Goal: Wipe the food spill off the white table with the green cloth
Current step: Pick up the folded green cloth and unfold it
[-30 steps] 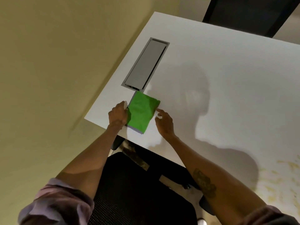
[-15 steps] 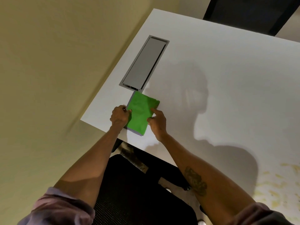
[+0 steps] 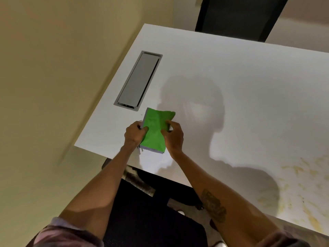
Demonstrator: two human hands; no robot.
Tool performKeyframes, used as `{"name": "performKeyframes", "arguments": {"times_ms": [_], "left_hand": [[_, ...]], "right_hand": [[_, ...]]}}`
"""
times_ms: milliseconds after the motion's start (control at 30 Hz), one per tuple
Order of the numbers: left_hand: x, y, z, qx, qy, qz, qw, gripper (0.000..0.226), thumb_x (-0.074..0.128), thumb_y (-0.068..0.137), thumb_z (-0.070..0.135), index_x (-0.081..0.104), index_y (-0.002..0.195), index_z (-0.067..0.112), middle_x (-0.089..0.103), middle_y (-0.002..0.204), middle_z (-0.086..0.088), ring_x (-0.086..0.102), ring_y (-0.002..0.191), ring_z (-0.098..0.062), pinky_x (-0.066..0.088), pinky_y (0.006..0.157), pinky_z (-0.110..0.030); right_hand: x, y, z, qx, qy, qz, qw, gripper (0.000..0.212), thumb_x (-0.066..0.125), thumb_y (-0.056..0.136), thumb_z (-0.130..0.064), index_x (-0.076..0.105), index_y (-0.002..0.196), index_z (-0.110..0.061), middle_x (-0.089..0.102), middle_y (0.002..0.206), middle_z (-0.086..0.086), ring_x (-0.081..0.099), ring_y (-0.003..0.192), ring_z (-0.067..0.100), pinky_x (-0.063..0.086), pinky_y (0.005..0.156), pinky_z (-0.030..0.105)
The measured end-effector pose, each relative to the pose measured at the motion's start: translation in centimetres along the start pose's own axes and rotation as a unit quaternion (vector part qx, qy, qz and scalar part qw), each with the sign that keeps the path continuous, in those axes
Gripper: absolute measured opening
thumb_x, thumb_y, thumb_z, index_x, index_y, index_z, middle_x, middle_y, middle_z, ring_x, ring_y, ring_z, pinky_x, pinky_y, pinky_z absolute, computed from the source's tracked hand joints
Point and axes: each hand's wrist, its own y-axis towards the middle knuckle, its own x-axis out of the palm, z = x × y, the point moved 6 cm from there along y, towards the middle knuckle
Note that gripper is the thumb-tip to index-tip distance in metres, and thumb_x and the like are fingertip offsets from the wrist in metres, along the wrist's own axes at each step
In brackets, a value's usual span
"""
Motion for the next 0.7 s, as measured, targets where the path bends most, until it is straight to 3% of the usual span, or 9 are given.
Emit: {"name": "performKeyframes", "arguments": {"times_ms": [100,300,433,600,700], "left_hand": [[2.3,-1.3,2.8,0.058,-0.002,-0.019,0.998,0.007,0.068,0.090,0.020,0.064,0.093,0.016,0.068,0.093,-0.006,0.066,0.097,-0.034,0.047,0.078,-0.034],[8.1,-4.6,8.6,0.145,0.024,-0.046,0.988,0.025,0.067,0.091,0.026,0.071,0.115,0.018,0.070,0.111,-0.004,0.065,0.101,-0.026,0.050,0.088,-0.034],[12.6,-7.4,12.1,0.211,0.047,-0.076,0.973,0.025,0.067,0.093,0.027,0.070,0.116,0.018,0.068,0.109,-0.003,0.066,0.094,-0.023,0.053,0.088,-0.039],[18.9,-12.2,16.5,0.282,0.037,-0.121,0.951,0.020,0.069,0.091,0.028,0.071,0.110,0.021,0.068,0.103,0.002,0.062,0.078,-0.012,0.055,0.081,-0.036],[22.8,-15.5,18.8,0.332,0.039,-0.166,0.928,0.021,0.069,0.093,0.024,0.072,0.113,0.019,0.068,0.106,0.000,0.064,0.080,-0.011,0.057,0.082,-0.035]], "right_hand": [[-3.6,0.0,0.3,-0.003,0.000,0.057,0.998,0.042,0.060,0.081,-0.003,0.062,0.122,-0.015,0.061,0.126,0.003,0.063,0.105,0.027,0.051,0.093,0.044],[-11.5,-0.4,2.9,0.027,-0.015,0.127,0.991,0.040,0.052,0.083,0.001,0.070,0.114,-0.016,0.062,0.118,0.013,0.059,0.109,0.028,0.045,0.093,0.034],[-17.1,-0.8,5.4,0.066,-0.017,0.170,0.983,0.029,0.054,0.089,-0.006,0.074,0.108,-0.016,0.064,0.114,0.016,0.060,0.107,0.031,0.047,0.092,0.036],[-24.0,-2.2,8.7,0.104,-0.005,0.238,0.966,0.026,0.051,0.095,-0.007,0.072,0.110,-0.011,0.057,0.117,0.014,0.059,0.105,0.033,0.047,0.092,0.037],[-28.0,-3.4,10.6,0.128,0.022,0.288,0.949,0.023,0.050,0.095,-0.017,0.068,0.101,-0.005,0.055,0.114,0.014,0.059,0.101,0.034,0.050,0.089,0.041]]}}
